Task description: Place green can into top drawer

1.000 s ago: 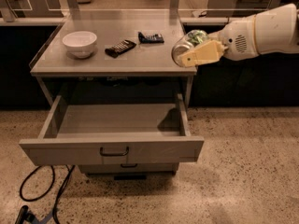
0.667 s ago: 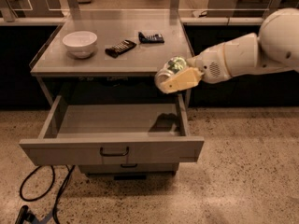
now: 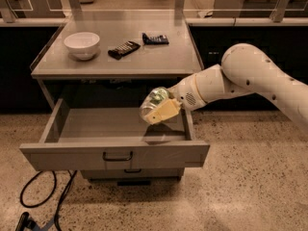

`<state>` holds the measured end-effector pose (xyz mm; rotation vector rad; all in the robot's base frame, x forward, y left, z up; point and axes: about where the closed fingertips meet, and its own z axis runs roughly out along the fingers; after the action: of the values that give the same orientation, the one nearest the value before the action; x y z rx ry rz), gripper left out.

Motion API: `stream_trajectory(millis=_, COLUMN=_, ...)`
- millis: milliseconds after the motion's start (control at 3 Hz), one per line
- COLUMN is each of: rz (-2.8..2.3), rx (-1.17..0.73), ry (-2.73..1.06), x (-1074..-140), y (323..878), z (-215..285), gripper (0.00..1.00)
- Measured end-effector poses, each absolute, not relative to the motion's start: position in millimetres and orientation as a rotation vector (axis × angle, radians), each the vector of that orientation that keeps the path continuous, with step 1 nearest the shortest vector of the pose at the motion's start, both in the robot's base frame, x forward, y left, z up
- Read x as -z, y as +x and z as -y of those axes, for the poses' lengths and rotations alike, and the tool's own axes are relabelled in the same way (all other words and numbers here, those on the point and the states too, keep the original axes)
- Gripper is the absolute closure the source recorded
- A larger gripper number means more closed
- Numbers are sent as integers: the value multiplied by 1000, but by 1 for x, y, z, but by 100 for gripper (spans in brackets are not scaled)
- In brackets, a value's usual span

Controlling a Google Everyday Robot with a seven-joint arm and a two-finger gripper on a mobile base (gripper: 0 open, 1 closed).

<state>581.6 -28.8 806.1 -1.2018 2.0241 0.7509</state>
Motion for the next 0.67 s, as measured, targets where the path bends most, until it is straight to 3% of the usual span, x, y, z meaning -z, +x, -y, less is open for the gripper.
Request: stream_trajectory(millis=667, rz=-2069, rx=-834, ry=-1240, x=-763, y=618, z=17, gripper=100)
